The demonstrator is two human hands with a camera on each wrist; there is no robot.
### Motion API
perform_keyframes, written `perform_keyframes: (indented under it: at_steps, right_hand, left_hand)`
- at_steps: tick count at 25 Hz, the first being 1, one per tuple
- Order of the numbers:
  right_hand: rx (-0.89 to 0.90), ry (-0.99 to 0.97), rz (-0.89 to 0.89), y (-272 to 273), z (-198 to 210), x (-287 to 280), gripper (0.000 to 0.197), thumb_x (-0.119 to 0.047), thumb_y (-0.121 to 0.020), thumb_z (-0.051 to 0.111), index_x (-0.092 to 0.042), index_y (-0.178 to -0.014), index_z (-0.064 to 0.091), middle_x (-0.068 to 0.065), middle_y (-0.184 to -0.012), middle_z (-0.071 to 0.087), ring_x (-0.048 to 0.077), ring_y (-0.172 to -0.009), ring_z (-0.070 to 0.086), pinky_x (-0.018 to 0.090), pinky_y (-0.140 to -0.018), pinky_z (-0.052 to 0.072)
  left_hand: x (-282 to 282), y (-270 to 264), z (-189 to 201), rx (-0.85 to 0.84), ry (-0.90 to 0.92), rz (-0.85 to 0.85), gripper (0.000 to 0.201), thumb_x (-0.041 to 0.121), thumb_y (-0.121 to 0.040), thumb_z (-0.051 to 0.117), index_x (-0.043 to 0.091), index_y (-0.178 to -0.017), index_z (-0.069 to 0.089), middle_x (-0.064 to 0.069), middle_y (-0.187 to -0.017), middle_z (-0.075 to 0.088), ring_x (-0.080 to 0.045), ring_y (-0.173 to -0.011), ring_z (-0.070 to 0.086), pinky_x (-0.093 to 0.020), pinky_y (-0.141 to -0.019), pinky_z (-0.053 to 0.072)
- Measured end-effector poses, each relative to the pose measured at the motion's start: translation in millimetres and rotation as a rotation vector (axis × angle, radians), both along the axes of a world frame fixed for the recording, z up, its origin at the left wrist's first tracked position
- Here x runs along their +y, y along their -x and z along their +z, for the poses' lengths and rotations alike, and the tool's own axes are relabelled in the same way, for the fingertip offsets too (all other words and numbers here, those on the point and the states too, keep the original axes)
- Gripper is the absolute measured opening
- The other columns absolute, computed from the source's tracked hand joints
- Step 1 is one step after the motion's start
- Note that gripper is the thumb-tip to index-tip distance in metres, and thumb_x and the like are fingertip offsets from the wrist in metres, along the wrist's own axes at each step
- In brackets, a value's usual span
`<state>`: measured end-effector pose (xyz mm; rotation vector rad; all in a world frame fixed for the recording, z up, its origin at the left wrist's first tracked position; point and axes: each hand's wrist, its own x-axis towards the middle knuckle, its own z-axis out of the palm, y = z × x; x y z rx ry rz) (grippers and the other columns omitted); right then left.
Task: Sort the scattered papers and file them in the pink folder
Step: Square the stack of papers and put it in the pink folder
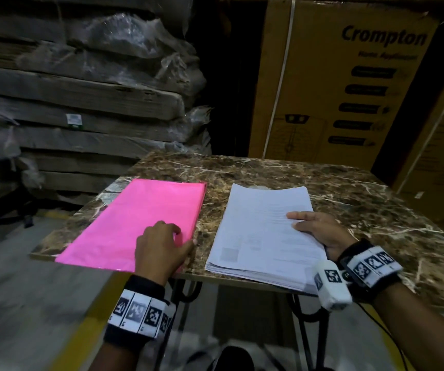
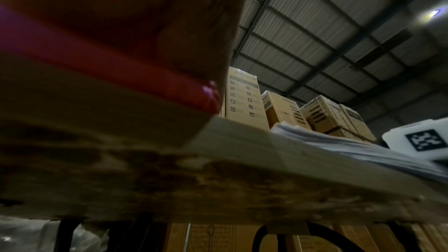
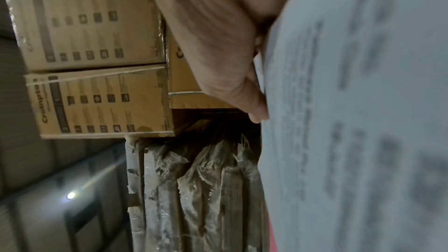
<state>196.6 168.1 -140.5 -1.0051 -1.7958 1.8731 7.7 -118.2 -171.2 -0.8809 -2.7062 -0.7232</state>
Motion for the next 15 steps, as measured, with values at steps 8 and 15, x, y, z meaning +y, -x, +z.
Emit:
perform_keyframes:
  at_steps: [8, 15]
  right_hand:
    - [0.107, -0.247, 0.077, -25.2, -17.2, -10.3, 0.030, 0.001, -0.094, 0.060, -0.009, -0.122, 0.066, 0.003, -0.120, 0.067, 0.020, -0.101, 0.068, 0.034, -0.088, 0.058]
    - [0.186, -0.193, 0.079, -33.6, -22.6, -9.7, 0.033, 0.003, -0.094, 0.060, -0.013, -0.122, 0.065, 0.001, -0.124, 0.065, 0.021, -0.104, 0.068, 0.034, -0.087, 0.058]
  left_hand:
    - [0.4, -3.9, 6.5, -0.040, -0.067, -0.021, 0.022, 0.040, -0.081, 0.078, 0.018, -0.076, 0.079, 0.003, -0.071, 0.071, -0.020, -0.072, 0.066, -0.027, -0.061, 0.040]
    - [6.7, -19.7, 13.6, -0.030, -0.033, -0.029, 0.027, 0.044, -0.075, 0.082, 0.017, -0.071, 0.078, 0.001, -0.069, 0.070, -0.021, -0.068, 0.065, -0.028, -0.059, 0.045]
